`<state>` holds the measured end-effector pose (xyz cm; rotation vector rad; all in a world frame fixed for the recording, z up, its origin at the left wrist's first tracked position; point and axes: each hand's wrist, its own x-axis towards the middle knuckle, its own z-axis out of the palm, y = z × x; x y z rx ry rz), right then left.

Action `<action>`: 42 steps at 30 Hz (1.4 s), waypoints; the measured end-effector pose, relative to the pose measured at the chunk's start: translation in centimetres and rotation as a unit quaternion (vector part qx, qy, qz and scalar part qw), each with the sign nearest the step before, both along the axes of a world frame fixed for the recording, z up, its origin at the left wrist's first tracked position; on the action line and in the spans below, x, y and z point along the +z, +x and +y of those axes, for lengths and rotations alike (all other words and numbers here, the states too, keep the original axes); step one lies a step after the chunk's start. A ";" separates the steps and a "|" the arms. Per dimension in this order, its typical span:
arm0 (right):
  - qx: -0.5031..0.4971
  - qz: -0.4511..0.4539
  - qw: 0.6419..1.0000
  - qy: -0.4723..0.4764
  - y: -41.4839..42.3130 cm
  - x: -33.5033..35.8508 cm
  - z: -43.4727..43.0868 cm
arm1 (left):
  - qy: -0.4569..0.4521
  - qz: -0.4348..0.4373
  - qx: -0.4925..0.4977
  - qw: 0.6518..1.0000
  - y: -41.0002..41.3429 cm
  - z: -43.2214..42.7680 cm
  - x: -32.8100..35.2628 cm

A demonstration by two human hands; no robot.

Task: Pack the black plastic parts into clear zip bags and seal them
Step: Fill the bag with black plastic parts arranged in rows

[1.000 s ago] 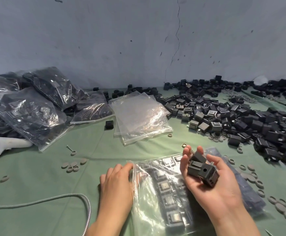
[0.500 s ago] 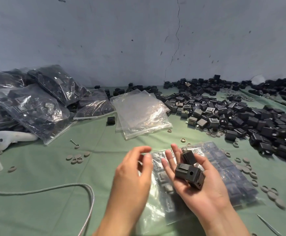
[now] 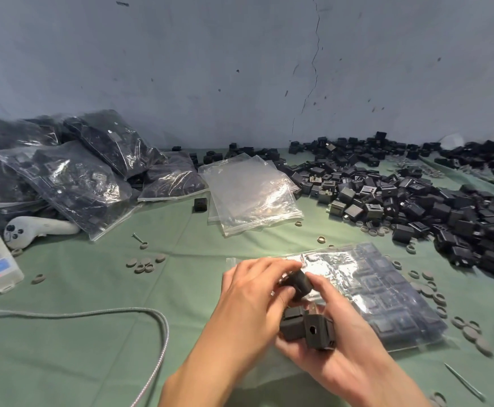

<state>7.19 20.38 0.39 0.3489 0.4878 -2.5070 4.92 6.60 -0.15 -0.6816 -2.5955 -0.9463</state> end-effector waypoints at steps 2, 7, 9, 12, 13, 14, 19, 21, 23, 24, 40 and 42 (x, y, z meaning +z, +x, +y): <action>-0.005 -0.014 1.000 0.004 -0.2 0.0 -0.1 | 0.031 -0.025 0.006 0.999 -0.1 -0.5 0.1; -0.132 -0.067 0.989 -0.022 -0.7 0.3 0.6 | 0.225 -0.102 0.242 0.938 -1.0 -4.6 0.3; -0.194 -0.059 0.979 -0.029 -1.0 0.6 1.6 | 0.210 -0.154 0.318 0.911 -1.1 -5.7 -0.2; -0.265 -0.052 0.962 -0.020 -1.4 1.1 3.2 | 0.144 -0.234 0.293 0.916 -1.1 -5.2 -1.2; -0.278 -0.048 0.959 -0.018 -1.6 1.2 3.6 | 0.139 -0.248 0.274 0.919 -1.1 -4.9 -1.3; -0.286 -0.045 0.957 -0.016 -1.7 1.3 3.9 | 0.141 -0.253 0.259 0.921 -1.3 -4.7 -1.5; -0.286 -0.042 0.957 0.016 -2.4 1.5 5.0 | 0.216 -0.315 0.199 0.902 -2.0 -3.6 -1.5; -0.279 -0.037 0.959 0.022 -2.7 1.6 5.1 | 0.262 -0.339 0.193 0.883 -2.3 -3.0 -1.5; -0.282 -0.040 0.958 0.035 -3.1 1.6 5.2 | 0.343 -0.366 0.209 0.839 -2.9 -2.5 -1.2; -0.287 -0.045 0.956 0.046 -3.3 1.6 5.1 | 0.393 -0.387 0.209 0.808 -3.0 -2.3 -1.1; -0.090 0.198 0.901 0.375 -2.3 0.8 1.6 | 0.425 -0.216 0.064 0.877 -0.5 -0.6 0.6; -0.060 0.263 0.854 0.445 -1.7 0.5 1.3 | 0.422 -0.236 0.023 0.875 0.2 -0.1 0.7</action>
